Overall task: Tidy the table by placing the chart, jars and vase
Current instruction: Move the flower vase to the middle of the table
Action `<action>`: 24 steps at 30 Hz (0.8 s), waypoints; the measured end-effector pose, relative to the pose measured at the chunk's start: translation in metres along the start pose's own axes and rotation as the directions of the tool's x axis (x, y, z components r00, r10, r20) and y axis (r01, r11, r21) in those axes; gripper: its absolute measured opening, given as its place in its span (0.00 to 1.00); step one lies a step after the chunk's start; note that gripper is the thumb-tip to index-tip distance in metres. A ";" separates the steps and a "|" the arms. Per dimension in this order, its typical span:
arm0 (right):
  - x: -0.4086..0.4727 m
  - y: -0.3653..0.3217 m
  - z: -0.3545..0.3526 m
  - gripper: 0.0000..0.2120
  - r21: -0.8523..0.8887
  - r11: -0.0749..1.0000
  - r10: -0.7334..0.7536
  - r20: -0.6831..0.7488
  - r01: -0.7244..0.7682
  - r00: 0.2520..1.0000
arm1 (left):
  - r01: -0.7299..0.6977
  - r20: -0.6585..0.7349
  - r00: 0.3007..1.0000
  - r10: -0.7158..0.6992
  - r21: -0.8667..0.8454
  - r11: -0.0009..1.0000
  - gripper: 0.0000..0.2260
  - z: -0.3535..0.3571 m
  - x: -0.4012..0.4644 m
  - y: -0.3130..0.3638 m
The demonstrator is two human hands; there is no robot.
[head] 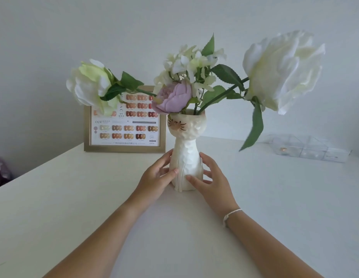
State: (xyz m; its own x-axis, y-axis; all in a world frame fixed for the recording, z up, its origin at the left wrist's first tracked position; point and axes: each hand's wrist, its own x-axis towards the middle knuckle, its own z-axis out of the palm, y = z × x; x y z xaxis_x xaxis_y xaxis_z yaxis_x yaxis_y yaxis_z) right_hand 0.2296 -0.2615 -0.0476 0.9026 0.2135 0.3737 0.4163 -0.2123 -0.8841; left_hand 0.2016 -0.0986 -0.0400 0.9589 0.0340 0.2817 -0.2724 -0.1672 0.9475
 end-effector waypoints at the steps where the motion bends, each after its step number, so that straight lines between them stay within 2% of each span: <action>1: 0.001 0.002 -0.001 0.29 0.010 1.000 -0.004 -0.003 0.004 1.000 | -0.002 0.006 1.000 0.002 -0.003 1.000 0.23 0.000 0.003 -0.002; 10: 0.013 0.010 -0.016 0.30 0.040 0.999 0.019 -0.043 -0.018 0.999 | -0.010 -0.015 1.000 0.010 0.005 1.000 0.23 0.022 0.022 -0.003; 24: 0.069 0.045 -0.082 0.28 -0.013 0.999 0.048 -0.126 -0.050 0.991 | -0.037 -0.010 0.999 0.037 -0.008 0.999 0.24 0.102 0.101 -0.013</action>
State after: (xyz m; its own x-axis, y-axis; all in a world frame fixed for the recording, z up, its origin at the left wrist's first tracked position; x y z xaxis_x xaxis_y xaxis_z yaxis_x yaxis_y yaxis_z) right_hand 0.3194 -0.3345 -0.0383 0.9281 0.0808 0.3633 0.3720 -0.2348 -0.8981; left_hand 0.3101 -0.1935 -0.0387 0.9475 0.0377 0.3176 -0.3080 -0.1602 0.9378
